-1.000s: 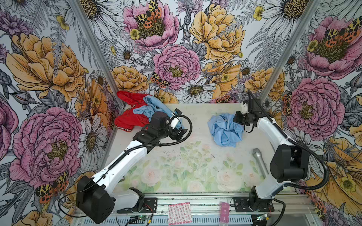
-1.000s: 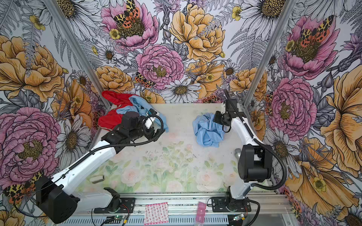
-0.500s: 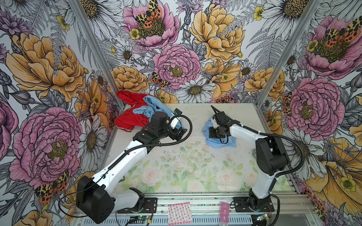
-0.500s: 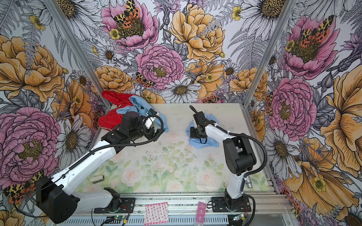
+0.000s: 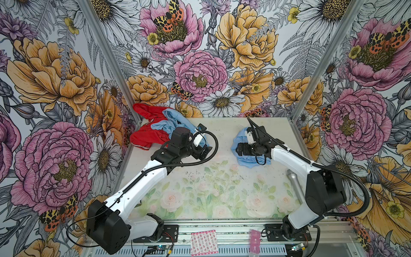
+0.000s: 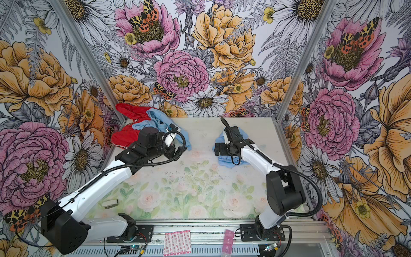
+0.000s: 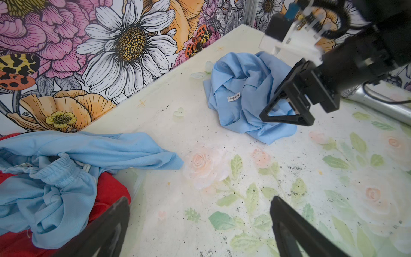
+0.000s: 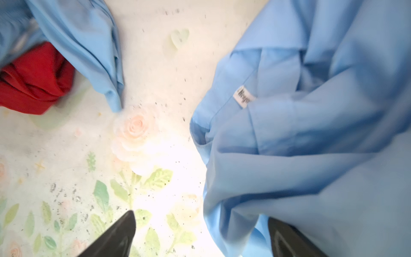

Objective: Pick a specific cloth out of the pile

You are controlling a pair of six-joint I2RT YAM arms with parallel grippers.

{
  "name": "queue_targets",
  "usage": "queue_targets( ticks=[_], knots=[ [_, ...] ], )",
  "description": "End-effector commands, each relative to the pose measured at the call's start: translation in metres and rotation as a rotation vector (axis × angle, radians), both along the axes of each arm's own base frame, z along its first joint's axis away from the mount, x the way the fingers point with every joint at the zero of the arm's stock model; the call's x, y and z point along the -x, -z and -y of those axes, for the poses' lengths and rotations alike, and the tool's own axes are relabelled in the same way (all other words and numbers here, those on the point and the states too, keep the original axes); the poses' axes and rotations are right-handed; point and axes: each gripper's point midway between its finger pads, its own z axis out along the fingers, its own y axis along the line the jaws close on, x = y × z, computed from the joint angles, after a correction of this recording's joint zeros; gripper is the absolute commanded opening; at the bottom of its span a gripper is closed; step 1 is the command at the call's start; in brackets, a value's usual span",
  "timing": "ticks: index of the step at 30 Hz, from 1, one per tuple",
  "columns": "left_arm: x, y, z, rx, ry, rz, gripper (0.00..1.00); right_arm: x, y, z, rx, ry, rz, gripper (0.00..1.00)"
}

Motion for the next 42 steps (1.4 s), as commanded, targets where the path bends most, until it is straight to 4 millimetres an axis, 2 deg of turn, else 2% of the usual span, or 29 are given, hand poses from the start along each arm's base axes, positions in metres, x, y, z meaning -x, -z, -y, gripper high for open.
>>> queue_targets(
  ticks=[1,4,8,11,13,16,20,23,25,28,29,30,31,37,40,42],
  knots=[
    [-0.002,-0.003,-0.005,-0.013,-0.012,0.029,0.99,0.003,-0.021,0.016,0.176,-0.079,0.115,0.98],
    [-0.003,-0.003,-0.006,-0.014,-0.015,0.027,0.99,0.001,-0.013,0.028,0.324,-0.141,0.166,0.99],
    [-0.002,-0.002,-0.007,-0.015,-0.017,0.028,0.99,-0.009,0.012,0.036,0.501,-0.244,0.162,0.99],
    [-0.002,-0.003,-0.007,-0.016,-0.019,0.031,0.99,-0.023,0.033,0.05,0.625,-0.234,0.113,0.99],
    [-0.002,-0.002,-0.007,-0.018,-0.019,0.03,0.99,-0.028,0.049,0.051,0.636,-0.242,0.072,0.99],
    [-0.002,-0.003,-0.007,-0.018,-0.018,0.03,0.99,-0.026,0.081,0.041,0.581,-0.295,-0.042,0.99],
    [-0.002,-0.003,-0.007,-0.019,-0.018,0.032,0.99,-0.03,0.117,0.07,0.648,-0.199,-0.247,0.99],
    [0.0,-0.005,-0.006,-0.011,-0.013,0.033,0.99,-0.035,0.129,0.082,0.535,-0.133,-0.327,0.96],
    [0.001,-0.009,-0.005,-0.003,-0.01,0.039,0.99,-0.043,0.129,0.09,0.461,-0.086,-0.346,0.86],
    [0.001,-0.011,-0.005,0.003,-0.011,0.043,0.99,-0.057,0.129,0.105,0.41,-0.031,-0.369,0.56],
    [0.001,-0.013,-0.005,0.006,-0.01,0.044,0.99,-0.064,0.129,0.112,0.398,-0.004,-0.37,0.37],
    [0.002,-0.013,-0.005,0.007,-0.009,0.043,0.99,-0.072,0.129,0.118,0.374,0.024,-0.371,0.09],
    [0.002,-0.013,-0.005,0.008,-0.009,0.042,0.99,-0.081,0.126,0.127,0.354,0.055,-0.363,0.0],
    [0.0,-0.013,-0.007,0.008,-0.019,0.042,0.99,-0.139,0.107,0.187,0.411,0.23,-0.265,0.0],
    [-0.002,-0.014,-0.008,0.016,-0.023,0.039,0.99,-0.158,0.098,0.217,0.416,0.321,-0.233,0.0],
    [-0.004,-0.015,-0.01,0.024,-0.03,0.035,0.99,-0.166,0.098,0.228,0.373,0.35,-0.234,0.0]
  ],
)
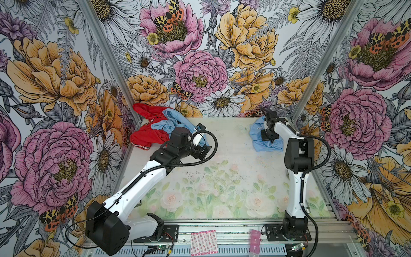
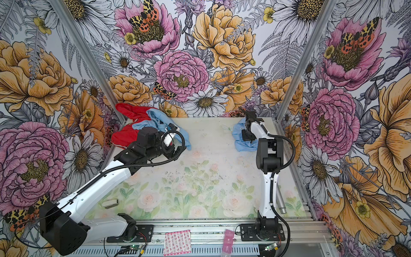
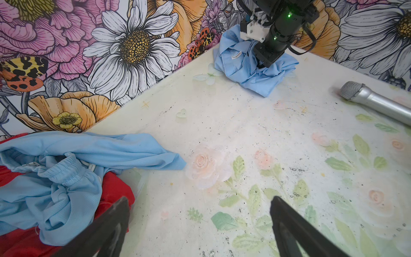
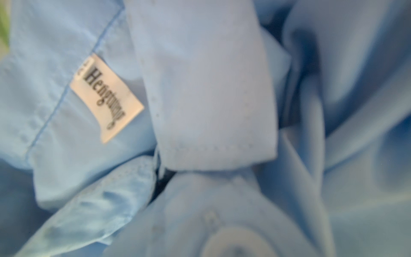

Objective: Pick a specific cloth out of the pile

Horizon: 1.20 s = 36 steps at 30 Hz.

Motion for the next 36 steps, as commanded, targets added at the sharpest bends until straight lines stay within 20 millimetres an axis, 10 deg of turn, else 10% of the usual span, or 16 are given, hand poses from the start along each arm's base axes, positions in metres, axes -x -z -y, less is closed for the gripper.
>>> queue_targets(
  ticks=[1,5,11,26,31,36],
  knots=[
    [-0.004,-0.01,-0.006,0.025,-0.017,0.019,0.99,-0.011,-0.003,0.021,-0.016,0.074,0.014,0.0],
    [-0.006,-0.012,-0.008,0.038,-0.03,0.013,0.99,-0.007,0.014,0.018,-0.027,0.062,-0.033,0.0],
    [-0.012,-0.009,-0.018,0.009,-0.089,0.027,0.99,-0.006,-0.007,0.016,-0.04,0.091,0.006,0.44],
    [-0.019,-0.009,-0.032,-0.008,-0.152,0.056,0.99,0.015,-0.172,-0.027,-0.022,0.041,0.353,0.99],
    [-0.026,-0.014,-0.046,-0.004,-0.236,0.1,0.99,0.061,-0.237,-0.068,-0.073,-0.045,0.605,0.99],
    [-0.04,-0.024,-0.092,0.021,-0.455,0.186,0.99,0.143,-0.237,-0.07,-0.15,-0.114,0.871,0.99]
  ],
)
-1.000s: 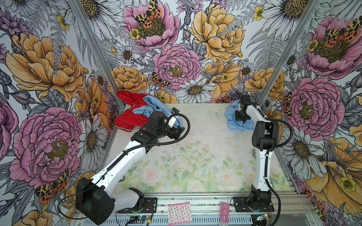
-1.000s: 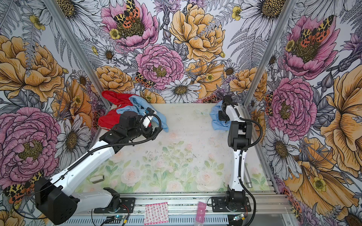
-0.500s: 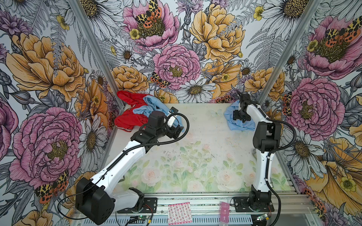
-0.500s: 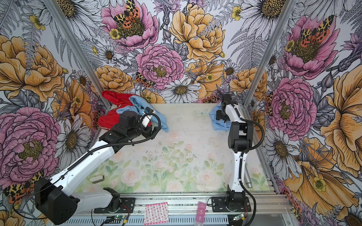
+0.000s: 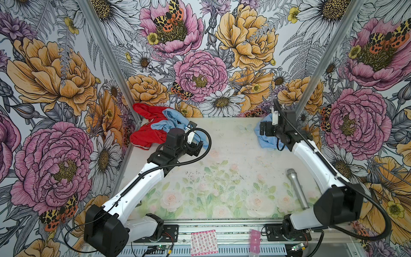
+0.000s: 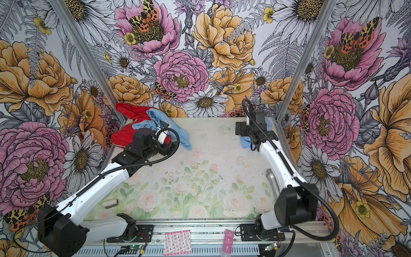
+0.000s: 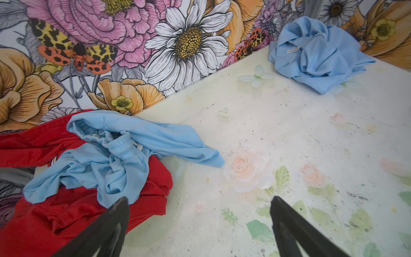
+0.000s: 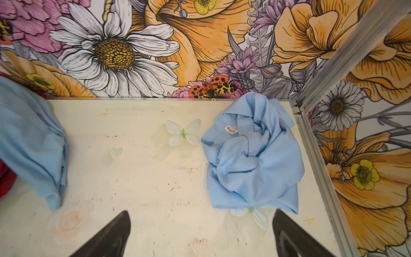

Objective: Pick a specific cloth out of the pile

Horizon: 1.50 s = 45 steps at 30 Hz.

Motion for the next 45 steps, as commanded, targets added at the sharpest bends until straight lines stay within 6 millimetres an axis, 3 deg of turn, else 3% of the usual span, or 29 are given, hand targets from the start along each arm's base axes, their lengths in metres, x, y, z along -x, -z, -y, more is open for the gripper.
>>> queue_targets(
  ticks=[1,5,7,10,13,15,17,20,22,26,29,33,37,40,43,45],
  knots=[
    [-0.015,-0.024,-0.045,0.043,-0.218,0.112,0.99,0.026,-0.004,0.017,-0.016,0.022,0.21,1.0],
    [-0.032,-0.002,-0.091,0.039,-0.404,0.109,0.99,0.061,0.05,0.058,0.016,0.168,0.225,1.0],
    [-0.041,0.017,-0.108,0.028,-0.457,0.08,0.99,0.068,0.073,0.061,0.001,0.182,0.244,0.99],
    [-0.048,0.054,-0.125,0.019,-0.508,0.02,0.99,0.068,0.091,0.056,-0.01,0.151,0.3,1.0],
    [-0.047,0.085,-0.118,-0.026,-0.462,0.031,0.99,0.078,0.112,0.063,0.041,0.177,0.392,0.99],
    [-0.044,0.098,-0.116,-0.074,-0.447,0.057,0.99,0.082,0.109,0.07,0.03,0.22,0.468,1.0],
    [-0.041,0.107,-0.13,-0.076,-0.515,0.064,0.99,0.08,0.11,0.071,0.007,0.233,0.477,0.99],
    [-0.036,0.114,-0.151,0.075,-0.599,0.103,0.99,0.071,0.111,0.069,0.003,0.22,0.473,1.0],
    [-0.029,0.121,-0.152,0.18,-0.597,0.168,0.99,0.067,0.11,0.068,0.021,0.207,0.48,1.0],
    [-0.032,0.124,-0.147,0.145,-0.598,0.153,0.99,0.062,0.12,0.074,0.04,0.236,0.489,0.99],
    [-0.029,0.123,-0.153,0.181,-0.605,0.156,0.99,0.049,0.136,0.067,0.056,0.193,0.485,0.99],
    [-0.007,0.111,-0.167,0.23,-0.65,0.254,0.99,0.037,0.141,0.066,0.06,0.188,0.418,1.0],
    [0.015,0.098,-0.184,0.169,-0.73,0.403,0.99,0.021,0.148,0.06,0.069,0.153,0.327,0.99],
    [0.005,0.106,-0.191,0.203,-0.71,0.422,0.99,0.025,0.145,0.06,0.071,0.155,0.358,0.99],
    [-0.007,0.124,-0.182,0.217,-0.616,0.418,0.99,0.031,0.142,0.064,0.069,0.178,0.383,0.99],
    [-0.008,0.126,-0.182,0.216,-0.62,0.406,0.99,0.034,0.142,0.066,0.066,0.19,0.387,0.99]
  ],
)
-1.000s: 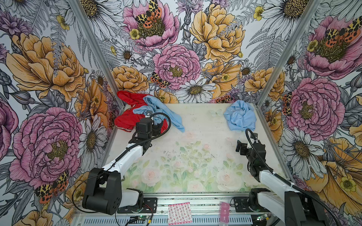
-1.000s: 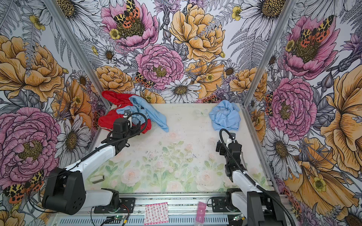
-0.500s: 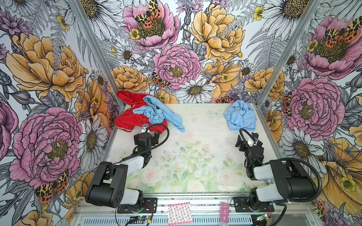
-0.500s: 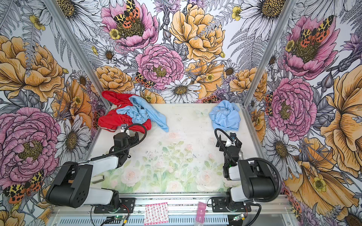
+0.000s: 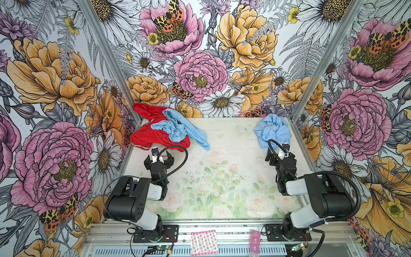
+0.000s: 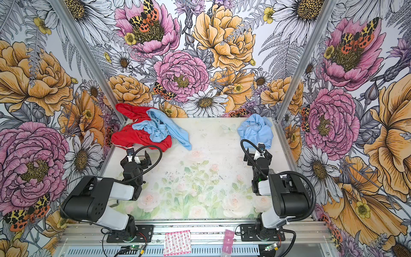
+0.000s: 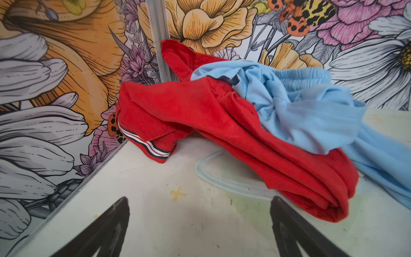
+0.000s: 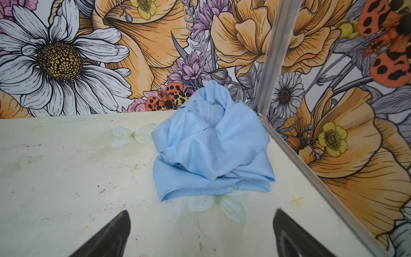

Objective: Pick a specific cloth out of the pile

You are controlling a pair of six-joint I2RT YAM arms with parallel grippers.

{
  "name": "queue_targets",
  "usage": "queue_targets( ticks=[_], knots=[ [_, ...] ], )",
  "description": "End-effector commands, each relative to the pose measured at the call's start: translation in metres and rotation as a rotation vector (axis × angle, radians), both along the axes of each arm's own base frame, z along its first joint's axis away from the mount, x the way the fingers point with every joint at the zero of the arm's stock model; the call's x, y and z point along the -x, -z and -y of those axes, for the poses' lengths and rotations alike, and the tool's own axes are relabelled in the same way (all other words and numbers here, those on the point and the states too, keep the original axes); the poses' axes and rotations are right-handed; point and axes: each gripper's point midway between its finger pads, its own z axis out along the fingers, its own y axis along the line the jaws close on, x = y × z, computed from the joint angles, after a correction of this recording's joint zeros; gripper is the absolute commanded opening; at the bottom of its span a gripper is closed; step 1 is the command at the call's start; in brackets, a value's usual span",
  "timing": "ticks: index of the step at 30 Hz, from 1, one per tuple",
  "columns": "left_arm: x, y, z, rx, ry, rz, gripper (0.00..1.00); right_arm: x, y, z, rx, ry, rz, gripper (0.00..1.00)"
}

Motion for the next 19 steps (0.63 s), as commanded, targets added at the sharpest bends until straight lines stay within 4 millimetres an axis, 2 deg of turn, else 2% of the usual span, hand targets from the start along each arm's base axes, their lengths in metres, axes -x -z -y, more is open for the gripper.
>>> queue_targets(
  ticks=[1,4,8,19],
  knots=[
    [-0.007,-0.031,0.007,0.021,0.055,0.122,0.99,0.003,-0.008,0.001,0.008,0.011,0.04,0.99],
    [-0.015,-0.03,0.011,-0.005,0.05,0.102,0.99,-0.002,-0.007,0.004,0.005,0.026,0.017,1.0],
    [-0.019,-0.028,0.011,-0.009,0.039,0.075,0.99,-0.012,-0.001,0.019,-0.01,0.123,-0.052,0.99],
    [-0.024,-0.027,0.012,0.002,0.066,0.054,0.99,-0.012,-0.001,0.016,-0.001,0.118,-0.053,0.99]
  ],
)
